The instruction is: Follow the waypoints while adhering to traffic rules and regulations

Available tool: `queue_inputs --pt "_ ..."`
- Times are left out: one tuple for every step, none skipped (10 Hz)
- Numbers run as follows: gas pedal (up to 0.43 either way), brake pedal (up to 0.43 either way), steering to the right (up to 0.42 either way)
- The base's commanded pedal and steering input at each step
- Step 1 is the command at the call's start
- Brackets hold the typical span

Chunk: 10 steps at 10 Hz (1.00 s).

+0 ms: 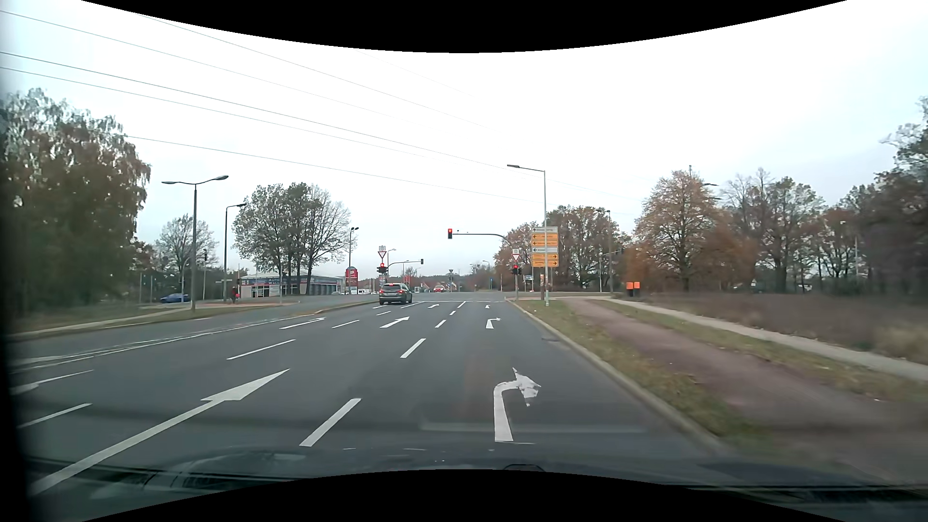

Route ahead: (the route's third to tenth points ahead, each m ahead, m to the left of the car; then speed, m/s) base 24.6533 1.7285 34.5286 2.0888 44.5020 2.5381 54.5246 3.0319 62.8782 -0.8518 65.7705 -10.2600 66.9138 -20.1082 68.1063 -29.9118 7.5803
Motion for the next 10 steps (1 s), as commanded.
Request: queue_inputs --pt "0.000 0.000 -0.006" --pt "0.000 0.000 -0.004" --pt "0.000 0.012 -0.004" --pt "0.000 0.006 -0.004" --pt "0.000 0.037 -0.004" --pt "0.000 0.037 -0.004" --pt "0.000 0.037 -0.004" --pt "0.000 0.037 -0.004" --pt "0.000 0.043 -0.004" --pt "0.000 0.043 -0.004"
